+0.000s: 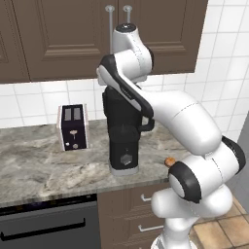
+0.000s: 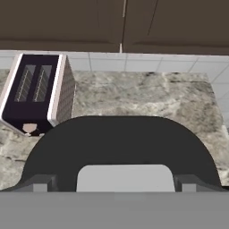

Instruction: Open the blender lid, put the tangerine in the blender, close the lid, and start the blender.

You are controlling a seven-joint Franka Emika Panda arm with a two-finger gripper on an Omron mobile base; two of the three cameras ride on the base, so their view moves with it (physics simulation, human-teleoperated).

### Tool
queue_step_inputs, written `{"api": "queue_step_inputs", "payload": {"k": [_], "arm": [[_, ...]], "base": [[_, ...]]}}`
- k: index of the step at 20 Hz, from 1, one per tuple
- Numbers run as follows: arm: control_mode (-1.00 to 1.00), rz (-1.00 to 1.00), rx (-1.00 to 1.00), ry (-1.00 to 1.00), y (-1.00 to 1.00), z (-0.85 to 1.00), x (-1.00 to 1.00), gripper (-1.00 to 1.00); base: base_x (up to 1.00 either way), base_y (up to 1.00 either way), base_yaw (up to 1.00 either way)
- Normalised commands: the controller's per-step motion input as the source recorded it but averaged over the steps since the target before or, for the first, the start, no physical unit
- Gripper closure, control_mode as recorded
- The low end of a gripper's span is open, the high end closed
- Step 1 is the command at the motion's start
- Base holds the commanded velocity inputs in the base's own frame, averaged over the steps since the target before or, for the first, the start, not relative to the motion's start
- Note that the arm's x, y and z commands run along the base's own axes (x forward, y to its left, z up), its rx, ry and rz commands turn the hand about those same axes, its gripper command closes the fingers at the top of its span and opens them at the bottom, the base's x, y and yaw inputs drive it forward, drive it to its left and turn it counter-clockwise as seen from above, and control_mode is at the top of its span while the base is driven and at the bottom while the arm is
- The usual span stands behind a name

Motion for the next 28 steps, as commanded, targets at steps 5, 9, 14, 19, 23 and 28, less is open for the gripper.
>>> {"api": "queue_step_inputs", "payload": {"k": [5,9,14,19,23,28], "arm": [[-1.0,0.0,0.0,0.03,-0.03,-0.27,0.03,-1.0],[-1.0,0.0,0.0,0.04,-0.02,-0.5,0.0,-1.0],[-1.0,0.0,0.0,0.02,-0.01,-0.66,-0.16,1.0],[-1.0,0.0,0.0,0.0,0.0,-0.33,-0.06,1.0],[-1.0,0.0,0.0,0.0,-0.04,-0.14,0.0,1.0],[-1.0,0.0,0.01,-0.03,-0.1,0.0,0.0,1.0]], "base": [[0.0,0.0,0.0],[0.0,0.0,0.0],[0.0,0.0,0.0],[0.0,0.0,0.0],[0.0,0.0,0.0],[0.0,0.0,0.0]]}}
